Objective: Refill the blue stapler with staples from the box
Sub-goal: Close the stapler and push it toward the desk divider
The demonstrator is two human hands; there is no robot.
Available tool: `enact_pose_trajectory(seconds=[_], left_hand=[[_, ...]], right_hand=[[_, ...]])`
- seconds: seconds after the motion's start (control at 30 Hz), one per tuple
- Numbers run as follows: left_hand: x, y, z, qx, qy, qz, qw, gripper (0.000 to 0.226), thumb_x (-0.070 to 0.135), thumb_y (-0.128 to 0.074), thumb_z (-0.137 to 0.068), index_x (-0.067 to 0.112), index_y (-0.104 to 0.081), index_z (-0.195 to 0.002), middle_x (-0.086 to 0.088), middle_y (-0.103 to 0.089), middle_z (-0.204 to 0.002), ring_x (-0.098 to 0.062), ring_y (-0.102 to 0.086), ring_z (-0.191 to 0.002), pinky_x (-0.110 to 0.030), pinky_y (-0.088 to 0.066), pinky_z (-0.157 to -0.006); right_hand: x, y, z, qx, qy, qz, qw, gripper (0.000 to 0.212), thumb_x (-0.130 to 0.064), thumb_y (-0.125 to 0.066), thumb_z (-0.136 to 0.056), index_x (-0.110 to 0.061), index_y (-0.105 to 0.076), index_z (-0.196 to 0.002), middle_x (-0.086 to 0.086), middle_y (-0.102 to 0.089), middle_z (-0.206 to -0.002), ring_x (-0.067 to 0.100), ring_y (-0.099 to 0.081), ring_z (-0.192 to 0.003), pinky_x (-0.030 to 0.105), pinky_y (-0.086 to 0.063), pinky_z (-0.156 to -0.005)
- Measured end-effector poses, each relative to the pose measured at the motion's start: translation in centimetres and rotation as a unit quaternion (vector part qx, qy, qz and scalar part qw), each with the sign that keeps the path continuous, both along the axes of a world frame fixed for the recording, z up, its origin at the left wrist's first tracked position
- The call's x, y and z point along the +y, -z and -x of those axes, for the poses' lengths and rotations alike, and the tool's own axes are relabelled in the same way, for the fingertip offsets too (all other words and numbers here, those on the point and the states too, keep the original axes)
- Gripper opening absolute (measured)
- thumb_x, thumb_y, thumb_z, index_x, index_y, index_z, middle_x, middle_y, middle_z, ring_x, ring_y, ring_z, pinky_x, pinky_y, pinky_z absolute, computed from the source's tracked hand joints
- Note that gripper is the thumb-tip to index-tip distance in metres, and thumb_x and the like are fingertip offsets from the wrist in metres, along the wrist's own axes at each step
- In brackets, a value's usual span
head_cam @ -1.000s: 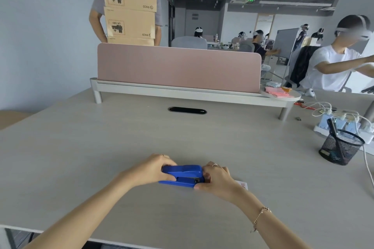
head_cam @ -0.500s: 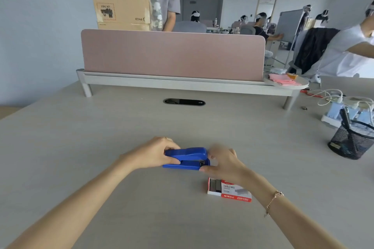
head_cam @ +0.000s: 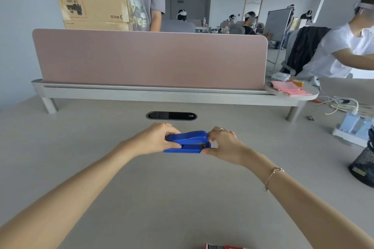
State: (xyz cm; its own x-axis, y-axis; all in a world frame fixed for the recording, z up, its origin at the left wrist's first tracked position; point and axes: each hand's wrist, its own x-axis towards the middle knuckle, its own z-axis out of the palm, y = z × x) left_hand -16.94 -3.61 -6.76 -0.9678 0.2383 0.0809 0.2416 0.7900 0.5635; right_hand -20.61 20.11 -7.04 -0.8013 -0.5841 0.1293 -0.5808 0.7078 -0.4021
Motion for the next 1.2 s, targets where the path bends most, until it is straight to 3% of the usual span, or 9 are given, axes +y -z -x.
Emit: enact_pose_trajectory(seconds=[0.1, 0.23, 0.47, 0.6, 0.7, 0.8, 0.87, 1.03, 1.2], left_hand=[[-0.6, 0.1, 2.9, 0.006, -0.005, -0.001, 1.0, 0.019, 0.027, -0.073, -0.082, 0.034, -0.07, -0.1, 0.009, -0.06, -0.087, -0.008, -0.059, -0.076, -0.029, -0.05, -0.075], [-1.3, 0.2, 6.7, 0.023, -0.011, 0.029, 0.999, 0.017, 0.029, -0.073, -0.083, 0.03, -0.07, -0.099, 0.014, -0.055, -0.081, 0.002, -0.052, -0.068, -0.017, -0.04, -0.065], [-1.9, 1.6, 12.0, 0.042, -0.039, 0.048, 0.997, 0.01, 0.03, -0.066, -0.088, 0.034, -0.064, -0.097, 0.014, -0.053, -0.084, 0.002, -0.049, -0.068, -0.006, -0.035, -0.062], [-2.3, 2.8, 14.4, 0.026, -0.023, 0.035, 0.999, 0.011, 0.029, -0.065, -0.089, 0.037, -0.061, -0.095, 0.007, -0.055, -0.09, -0.005, -0.052, -0.075, -0.017, -0.035, -0.065], [-2.6, 3.4, 15.8, 0.024, -0.023, 0.029, 0.999, 0.014, 0.027, -0.063, -0.091, 0.028, -0.063, -0.105, 0.003, -0.057, -0.095, -0.013, -0.053, -0.086, -0.021, -0.039, -0.07], [-3.0, 3.9, 16.8, 0.024, -0.019, 0.041, 0.999, 0.016, 0.028, -0.064, -0.09, 0.027, -0.064, -0.106, 0.004, -0.056, -0.094, -0.013, -0.054, -0.084, -0.022, -0.04, -0.069], [-3.3, 4.4, 17.1, 0.021, -0.019, 0.044, 0.999, 0.015, 0.029, -0.064, -0.09, 0.028, -0.064, -0.104, 0.004, -0.056, -0.093, -0.012, -0.053, -0.082, -0.024, -0.04, -0.069], [-3.6, 4.8, 17.3, 0.027, -0.02, 0.032, 0.999, 0.015, 0.03, -0.066, -0.089, 0.028, -0.064, -0.104, 0.008, -0.055, -0.088, -0.01, -0.052, -0.081, -0.026, -0.039, -0.068], [-3.7, 4.5, 17.4, 0.021, -0.013, 0.04, 0.999, 0.015, 0.031, -0.067, -0.088, 0.028, -0.064, -0.102, 0.004, -0.056, -0.091, -0.013, -0.053, -0.082, -0.026, -0.041, -0.069]], right_hand=[[-0.8, 0.1, 2.7, -0.002, -0.002, 0.002, 1.0, 0.024, -0.03, -0.064, -0.082, -0.014, -0.059, -0.1, -0.001, -0.046, -0.097, 0.015, -0.041, -0.091, 0.028, -0.024, -0.087], [-1.9, 0.5, 6.3, -0.022, 0.009, 0.012, 1.0, 0.023, -0.028, -0.064, -0.082, -0.015, -0.059, -0.1, -0.001, -0.045, -0.097, 0.018, -0.042, -0.091, 0.028, -0.028, -0.087], [-3.3, 1.7, 11.9, -0.05, 0.025, 0.051, 0.997, 0.021, -0.021, -0.066, -0.082, -0.011, -0.06, -0.1, 0.001, -0.046, -0.098, 0.021, -0.047, -0.091, 0.026, -0.034, -0.078], [-3.7, 2.5, 14.0, -0.061, 0.029, 0.045, 0.997, 0.023, -0.019, -0.065, -0.083, -0.011, -0.059, -0.104, 0.002, -0.045, -0.099, 0.02, -0.046, -0.091, 0.025, -0.033, -0.078], [-4.1, 2.9, 15.3, -0.075, 0.041, 0.043, 0.995, 0.023, -0.02, -0.065, -0.082, -0.011, -0.059, -0.103, 0.003, -0.046, -0.099, 0.022, -0.048, -0.093, 0.024, -0.033, -0.077], [-4.6, 3.2, 16.2, -0.094, 0.043, 0.044, 0.994, 0.007, -0.018, -0.065, -0.081, -0.019, -0.058, -0.084, 0.003, -0.044, -0.096, 0.019, -0.045, -0.086, 0.022, -0.031, -0.064], [-4.9, 3.4, 16.8, -0.1, 0.045, 0.038, 0.993, 0.019, -0.018, -0.066, -0.081, -0.022, -0.05, -0.07, 0.003, -0.044, -0.094, 0.018, -0.044, -0.082, 0.021, -0.03, -0.057], [-4.9, 3.6, 17.1, -0.114, 0.047, 0.045, 0.991, 0.014, -0.017, -0.066, -0.081, -0.016, -0.052, -0.081, 0.006, -0.046, -0.097, 0.02, -0.046, -0.086, 0.024, -0.032, -0.071], [-4.8, 4.2, 17.2, -0.117, 0.051, 0.06, 0.99, 0.017, -0.016, -0.065, -0.081, -0.004, -0.06, -0.092, 0.007, -0.045, -0.098, 0.021, -0.047, -0.085, 0.025, -0.035, -0.073]])
